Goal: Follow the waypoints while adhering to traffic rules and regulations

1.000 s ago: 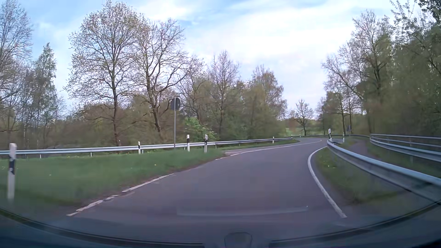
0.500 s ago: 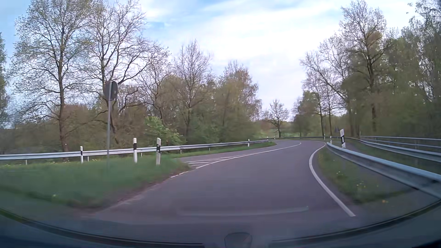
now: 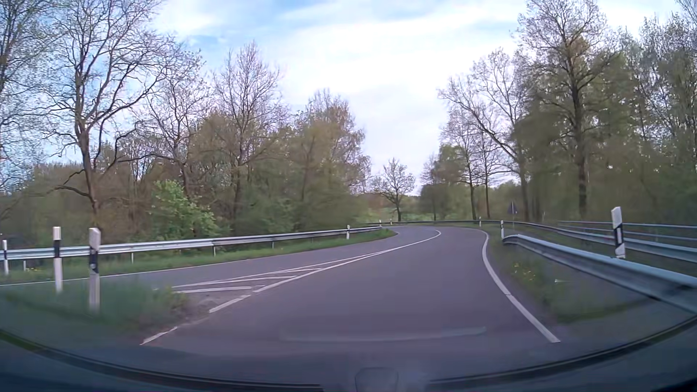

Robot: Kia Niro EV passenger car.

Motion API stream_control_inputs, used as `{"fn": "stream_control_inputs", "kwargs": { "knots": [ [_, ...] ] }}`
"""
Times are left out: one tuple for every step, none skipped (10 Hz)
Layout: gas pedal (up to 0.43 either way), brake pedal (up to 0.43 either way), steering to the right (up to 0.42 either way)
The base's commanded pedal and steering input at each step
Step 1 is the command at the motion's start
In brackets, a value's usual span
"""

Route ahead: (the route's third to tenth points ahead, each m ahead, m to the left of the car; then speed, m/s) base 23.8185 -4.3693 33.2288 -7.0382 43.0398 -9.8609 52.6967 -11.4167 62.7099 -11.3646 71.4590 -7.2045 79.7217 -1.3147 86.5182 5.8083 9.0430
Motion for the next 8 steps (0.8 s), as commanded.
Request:
{"fn": "stream_control_inputs", "kwargs": {
  "knots": [
    [0.02,0.0,0.106],
    [0.02,0.0,0.106],
    [0.039,0.0,0.107],
    [0.047,0.0,0.106],
    [0.047,0.0,0.106],
    [0.047,0.0,0.104],
    [0.047,0.0,0.102],
    [0.047,0.0,0.099]
  ]
}}
